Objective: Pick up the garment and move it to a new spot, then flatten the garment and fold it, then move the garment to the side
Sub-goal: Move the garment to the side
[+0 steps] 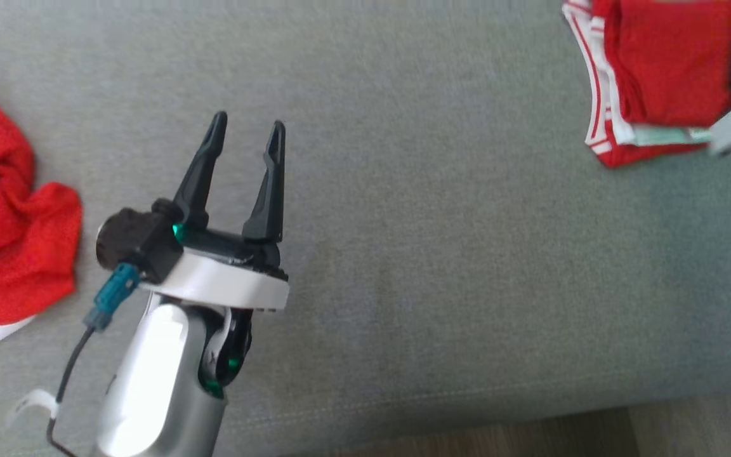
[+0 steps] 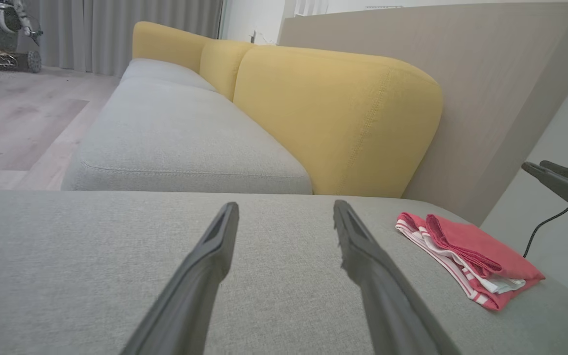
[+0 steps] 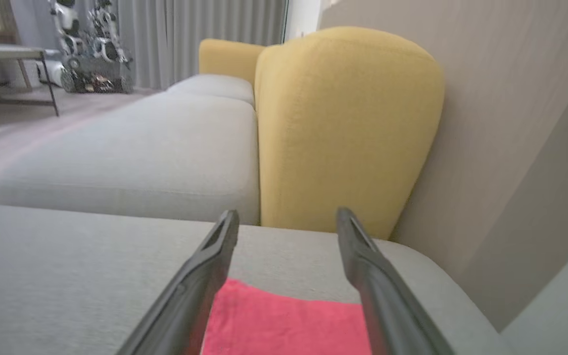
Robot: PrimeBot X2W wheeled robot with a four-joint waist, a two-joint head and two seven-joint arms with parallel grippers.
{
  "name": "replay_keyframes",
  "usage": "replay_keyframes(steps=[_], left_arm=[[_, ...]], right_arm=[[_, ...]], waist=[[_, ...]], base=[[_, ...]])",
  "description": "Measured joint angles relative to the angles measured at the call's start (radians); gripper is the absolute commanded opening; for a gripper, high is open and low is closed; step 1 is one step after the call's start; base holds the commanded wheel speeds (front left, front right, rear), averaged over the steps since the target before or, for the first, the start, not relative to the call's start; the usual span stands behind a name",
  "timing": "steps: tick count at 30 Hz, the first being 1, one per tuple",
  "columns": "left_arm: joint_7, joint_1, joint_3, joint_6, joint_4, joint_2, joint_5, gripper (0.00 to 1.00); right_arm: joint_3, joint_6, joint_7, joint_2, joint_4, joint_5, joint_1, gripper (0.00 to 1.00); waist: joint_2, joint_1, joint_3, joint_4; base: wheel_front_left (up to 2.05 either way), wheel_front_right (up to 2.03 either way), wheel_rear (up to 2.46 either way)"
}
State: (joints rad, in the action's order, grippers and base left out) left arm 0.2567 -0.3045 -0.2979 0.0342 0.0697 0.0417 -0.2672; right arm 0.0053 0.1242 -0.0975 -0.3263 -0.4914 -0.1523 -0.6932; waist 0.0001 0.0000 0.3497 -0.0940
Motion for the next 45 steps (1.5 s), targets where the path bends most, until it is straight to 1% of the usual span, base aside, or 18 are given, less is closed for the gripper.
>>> replay_keyframes(steps=[1,9,16,24,31,45], left_arm=[[0.0,0.0,0.0,0.0,0.0,0.0,0.0,1.0],[0.0,0.056,0.017,-0.027,-0.003,0.0,-0.027,1.0],[0.0,0.125,0.034,-0.031,-0.001,0.001,-0.035,1.0],[0.0,0.182,0.04,-0.039,0.002,0.001,-0.057,1.0],[0.0,0.196,0.021,-0.04,0.013,0.002,-0.052,1.0],[0.0,0.199,0.022,-0.043,0.013,0.002,-0.052,1.0]], right_arm=[[0.0,0.0,0.0,0.0,0.0,0.0,0.0,1.0],[0.028,0.0,-0.062,0.097,0.123,-0.026,0.179,1.0],[0.019,0.0,-0.097,0.174,0.182,-0.035,0.315,1.0],[-0.016,0.0,-0.116,0.245,0.237,0.007,0.438,1.0],[-0.019,0.0,-0.132,0.263,0.243,0.024,0.497,1.0],[-0.019,0.0,-0.141,0.271,0.248,0.031,0.502,1.0]], waist=[[0.0,0.0,0.0,0.0],[0.0,0.0,-0.11,0.057],[0.0,-0.0001,-0.182,0.101],[0.0,-0.0001,-0.214,0.108],[0.0,-0.0001,-0.22,0.098],[0.0,-0.0001,-0.225,0.082]], base=[[0.0,0.0,0.0],[0.0,0.0,0.0],[0.0,0.0,0.0],[0.0,0.0,0.0],[0.0,0.0,0.0],[0.0,0.0,0.0]])
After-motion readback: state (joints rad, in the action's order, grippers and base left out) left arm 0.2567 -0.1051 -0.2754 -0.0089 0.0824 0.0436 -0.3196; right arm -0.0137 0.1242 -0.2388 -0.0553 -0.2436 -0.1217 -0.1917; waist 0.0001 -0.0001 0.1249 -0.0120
